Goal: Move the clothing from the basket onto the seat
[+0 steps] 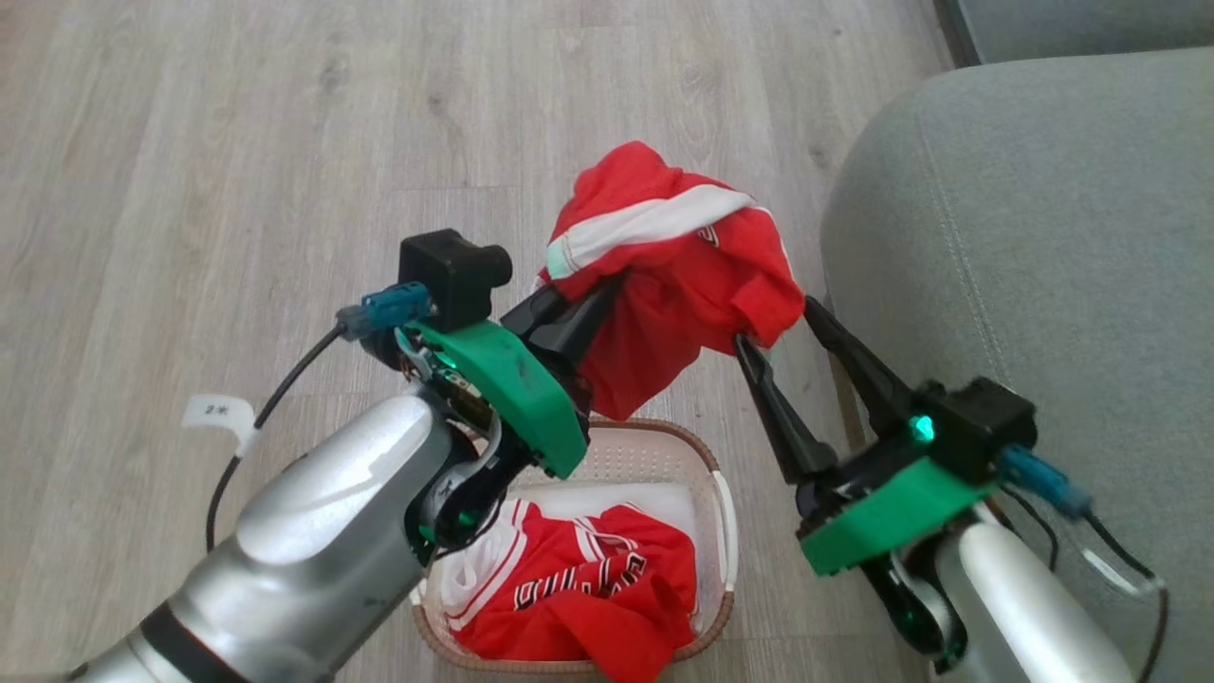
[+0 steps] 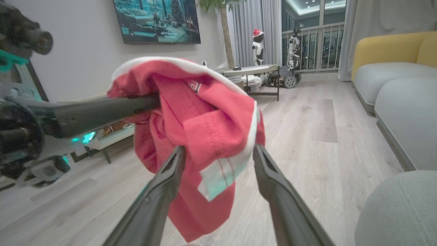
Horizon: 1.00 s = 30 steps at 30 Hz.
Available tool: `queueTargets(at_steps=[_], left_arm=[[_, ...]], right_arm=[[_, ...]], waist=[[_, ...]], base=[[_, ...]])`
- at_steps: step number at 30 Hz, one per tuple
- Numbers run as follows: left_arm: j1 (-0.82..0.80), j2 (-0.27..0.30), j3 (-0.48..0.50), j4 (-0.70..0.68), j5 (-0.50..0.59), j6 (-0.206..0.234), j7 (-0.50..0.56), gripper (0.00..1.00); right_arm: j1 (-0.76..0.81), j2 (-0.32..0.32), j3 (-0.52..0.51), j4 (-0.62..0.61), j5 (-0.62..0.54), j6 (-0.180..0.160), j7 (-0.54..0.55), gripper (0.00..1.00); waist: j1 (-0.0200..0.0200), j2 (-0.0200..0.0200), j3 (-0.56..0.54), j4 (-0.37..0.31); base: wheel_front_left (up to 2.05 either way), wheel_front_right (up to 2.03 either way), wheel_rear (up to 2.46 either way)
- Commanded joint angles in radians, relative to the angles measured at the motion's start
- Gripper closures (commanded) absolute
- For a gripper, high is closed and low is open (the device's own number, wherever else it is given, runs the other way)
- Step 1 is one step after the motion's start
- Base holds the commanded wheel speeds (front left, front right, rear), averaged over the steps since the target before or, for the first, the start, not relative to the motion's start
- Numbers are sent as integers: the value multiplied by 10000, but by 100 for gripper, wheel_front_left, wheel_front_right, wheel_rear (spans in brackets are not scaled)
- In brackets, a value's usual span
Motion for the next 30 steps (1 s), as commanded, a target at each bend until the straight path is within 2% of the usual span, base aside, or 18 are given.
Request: queueTargets(at_steps=[1,17,25,26,27,28,30], left_arm=[[-626,87,343,-267,54,-23,-5,100],[-630,-422,-229,43,107,-343,45,100],[-566,-496,-365,161,87,-403,41,100],[-561,-500,-374,167,84,-397,44,100],[-556,-504,-381,173,81,-391,45,100],[-550,-503,-385,177,76,-385,44,100],[-536,-471,-378,198,63,-390,25,100]], right_arm=[[-418,-30,237,-134,73,-2,61,0],[-2418,412,1457,2828,807,-2,-139,0],[-2808,457,1821,3546,1095,-2,-407,2],[-2840,451,1861,3590,1122,-2,-437,32],[-2868,442,1897,3620,1147,-2,-467,88],[-2888,433,1923,3642,1165,-2,-493,100],[-2908,413,1960,3650,1208,-2,-532,100]], waist=[[1,-1,0,60],[1,-1,-55,666],[1,-1,-129,752],[1,-1,-132,754],[1,-1,-138,756],[1,-1,-144,756],[1,-1,-144,745]], base=[[0,0,0],[0,0,0],[0,0,0],[0,0,0],[0,0,0],[0,0,0],[0,0,0]])
